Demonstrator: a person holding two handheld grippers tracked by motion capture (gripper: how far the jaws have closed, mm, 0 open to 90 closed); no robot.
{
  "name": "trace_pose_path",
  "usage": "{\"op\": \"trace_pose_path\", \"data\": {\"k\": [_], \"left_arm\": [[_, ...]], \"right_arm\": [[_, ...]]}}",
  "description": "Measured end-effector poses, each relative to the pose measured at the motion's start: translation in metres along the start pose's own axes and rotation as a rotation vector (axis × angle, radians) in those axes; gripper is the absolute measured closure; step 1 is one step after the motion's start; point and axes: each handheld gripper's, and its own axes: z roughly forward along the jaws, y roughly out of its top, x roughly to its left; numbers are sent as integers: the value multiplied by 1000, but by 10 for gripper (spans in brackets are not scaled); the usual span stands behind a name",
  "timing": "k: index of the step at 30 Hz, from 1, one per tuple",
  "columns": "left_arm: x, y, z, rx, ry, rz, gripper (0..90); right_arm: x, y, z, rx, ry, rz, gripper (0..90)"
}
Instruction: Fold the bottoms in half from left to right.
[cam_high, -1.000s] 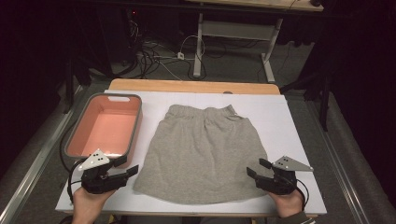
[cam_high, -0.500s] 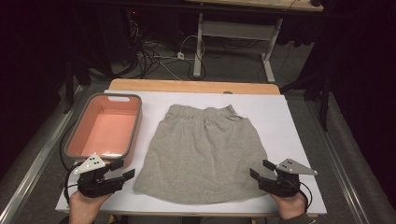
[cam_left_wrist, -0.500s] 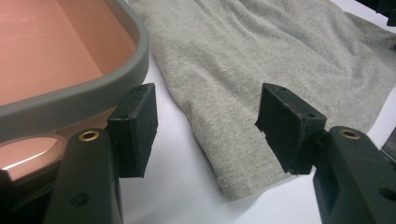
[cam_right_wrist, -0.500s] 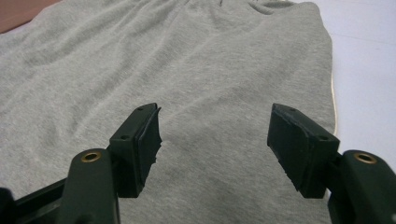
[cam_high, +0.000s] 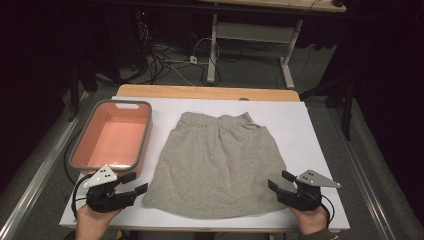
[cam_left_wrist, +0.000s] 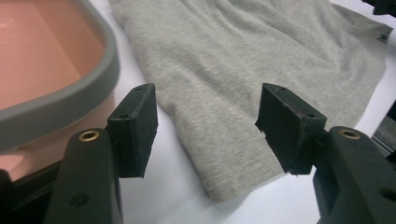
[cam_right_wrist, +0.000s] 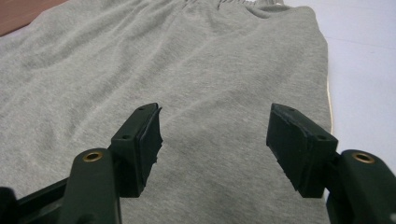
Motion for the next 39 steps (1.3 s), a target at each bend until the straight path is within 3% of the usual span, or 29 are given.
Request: {"op": "trace_pose_path", "data": {"k": [18, 39], "left_arm": [[-21, 10, 15, 13, -41, 73, 366], [-29, 23, 40, 22, -73, 114, 367]], "right_arm": [[1, -1, -1, -3, 16, -8, 360], [1, -1, 0, -2, 23, -10, 361]]}}
